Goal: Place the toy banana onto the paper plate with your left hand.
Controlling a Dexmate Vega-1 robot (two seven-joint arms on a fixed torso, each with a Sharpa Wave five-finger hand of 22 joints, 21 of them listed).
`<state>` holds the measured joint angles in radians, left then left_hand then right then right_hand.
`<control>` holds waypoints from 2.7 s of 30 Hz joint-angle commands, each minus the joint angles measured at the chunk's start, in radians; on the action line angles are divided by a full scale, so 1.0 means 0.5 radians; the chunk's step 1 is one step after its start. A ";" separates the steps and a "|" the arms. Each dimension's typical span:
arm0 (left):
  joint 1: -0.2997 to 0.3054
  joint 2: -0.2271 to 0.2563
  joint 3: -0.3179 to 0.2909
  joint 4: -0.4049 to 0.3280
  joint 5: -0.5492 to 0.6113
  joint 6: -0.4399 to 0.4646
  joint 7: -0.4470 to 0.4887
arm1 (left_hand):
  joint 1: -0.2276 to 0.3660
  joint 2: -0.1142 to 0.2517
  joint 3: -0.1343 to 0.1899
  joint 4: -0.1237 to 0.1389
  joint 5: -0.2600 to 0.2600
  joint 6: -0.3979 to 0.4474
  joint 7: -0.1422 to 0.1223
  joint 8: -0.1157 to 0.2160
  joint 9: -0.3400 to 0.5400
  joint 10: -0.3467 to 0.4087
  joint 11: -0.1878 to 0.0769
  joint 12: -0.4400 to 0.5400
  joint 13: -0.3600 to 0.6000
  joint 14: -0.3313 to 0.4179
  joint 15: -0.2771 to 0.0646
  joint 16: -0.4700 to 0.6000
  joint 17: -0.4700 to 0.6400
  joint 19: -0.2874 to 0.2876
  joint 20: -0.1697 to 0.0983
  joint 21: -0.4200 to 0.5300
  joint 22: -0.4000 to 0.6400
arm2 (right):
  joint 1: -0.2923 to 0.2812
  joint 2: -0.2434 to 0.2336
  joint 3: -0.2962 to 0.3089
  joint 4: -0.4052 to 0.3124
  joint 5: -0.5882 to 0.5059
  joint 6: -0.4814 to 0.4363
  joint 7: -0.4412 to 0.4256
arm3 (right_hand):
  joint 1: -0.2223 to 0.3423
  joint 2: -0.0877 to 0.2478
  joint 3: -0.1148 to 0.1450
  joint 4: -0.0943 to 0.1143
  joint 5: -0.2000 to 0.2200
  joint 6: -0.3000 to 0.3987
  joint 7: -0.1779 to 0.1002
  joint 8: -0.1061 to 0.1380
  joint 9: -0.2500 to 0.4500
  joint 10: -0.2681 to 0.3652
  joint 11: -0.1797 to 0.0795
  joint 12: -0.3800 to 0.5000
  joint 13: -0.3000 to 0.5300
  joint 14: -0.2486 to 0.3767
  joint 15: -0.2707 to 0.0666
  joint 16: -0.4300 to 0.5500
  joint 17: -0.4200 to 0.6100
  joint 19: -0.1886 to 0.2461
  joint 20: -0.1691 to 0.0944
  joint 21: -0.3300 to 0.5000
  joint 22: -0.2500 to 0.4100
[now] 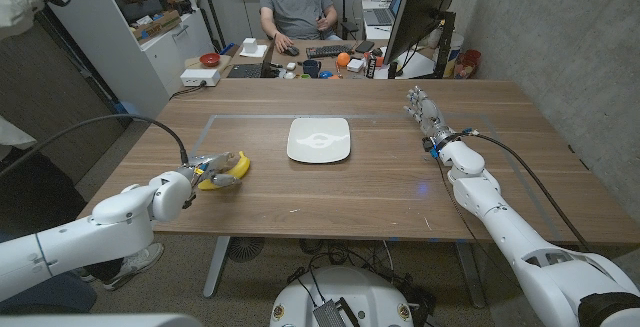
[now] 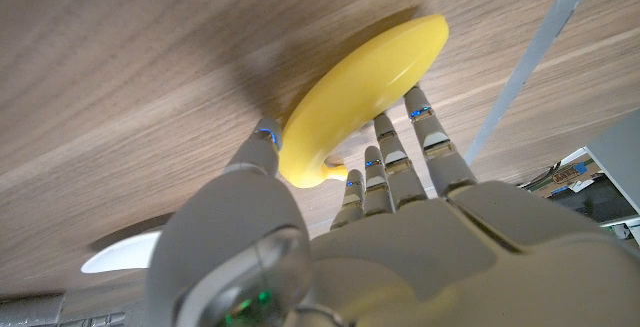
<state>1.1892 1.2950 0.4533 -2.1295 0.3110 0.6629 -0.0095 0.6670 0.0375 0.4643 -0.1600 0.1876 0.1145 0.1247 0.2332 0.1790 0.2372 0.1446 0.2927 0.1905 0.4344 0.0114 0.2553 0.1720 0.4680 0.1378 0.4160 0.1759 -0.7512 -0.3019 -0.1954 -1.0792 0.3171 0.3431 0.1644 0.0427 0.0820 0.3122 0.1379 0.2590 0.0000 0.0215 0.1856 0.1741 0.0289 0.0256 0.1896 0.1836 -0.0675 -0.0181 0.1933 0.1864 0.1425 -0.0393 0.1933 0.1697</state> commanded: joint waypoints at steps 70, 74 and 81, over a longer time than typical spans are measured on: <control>0.382 0.223 -0.595 -0.142 -1.022 -0.138 0.480 | 0.761 0.278 0.370 -0.013 -0.020 1.610 0.180 0.039 0.096 1.735 -0.279 0.140 0.061 1.922 -0.473 0.375 0.230 1.410 -0.678 0.790 0.280 | 0.050 0.045 0.035 0.119 -0.013 0.030 0.015 | 0.027 0.031 -0.009 -0.012 0.011 0.008 0.003 0.005 0.011 0.032 -0.005 0.013 0.010 0.031 -0.003 0.003 0.004 0.033 -0.010 0.016 0.009; 0.500 0.247 -0.742 -0.191 -1.030 -0.106 0.553 | 0.767 0.277 0.368 -0.011 -0.021 1.613 0.180 0.036 0.095 1.740 -0.285 0.139 0.059 1.919 -0.472 0.377 0.230 1.408 -0.678 0.796 0.280 | 0.063 0.043 0.029 0.147 -0.015 0.039 0.030 | 0.027 0.031 -0.009 -0.012 0.011 0.007 0.002 0.005 0.011 0.029 -0.006 0.012 0.010 0.030 -0.004 0.002 0.004 0.032 -0.010 0.015 0.009; 0.647 0.205 -0.957 -0.241 -0.959 -0.080 0.538 | 0.776 0.276 0.365 -0.007 -0.022 1.621 0.179 0.033 0.098 1.745 -0.287 0.135 0.056 1.930 -0.471 0.394 0.243 1.398 -0.681 0.806 0.279 | 0.077 0.053 0.036 0.170 0.000 0.051 0.044 | 0.028 0.030 -0.010 -0.013 0.011 0.007 0.002 0.005 0.011 0.028 -0.006 0.011 0.010 0.028 -0.001 0.001 0.004 0.032 -0.012 0.014 0.009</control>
<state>1.4110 1.3960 0.1171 -2.2069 -0.1909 0.6067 0.2306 0.8210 -0.0479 0.6398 -0.1666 0.1721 0.9166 0.2159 0.2512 0.2256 1.0366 0.0902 0.3620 0.2174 0.9352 0.1010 0.4406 0.2880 1.1733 -0.1931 0.8093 0.3136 -0.7202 -0.2783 -0.1776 -1.0046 0.3112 0.3666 0.1800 0.0467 0.0860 0.3080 0.1337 0.2585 0.0036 0.0179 0.1856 0.1741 0.0340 0.0233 0.1974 0.1836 -0.0517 -0.0127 0.1933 0.1864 0.1527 -0.0357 0.2010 0.1697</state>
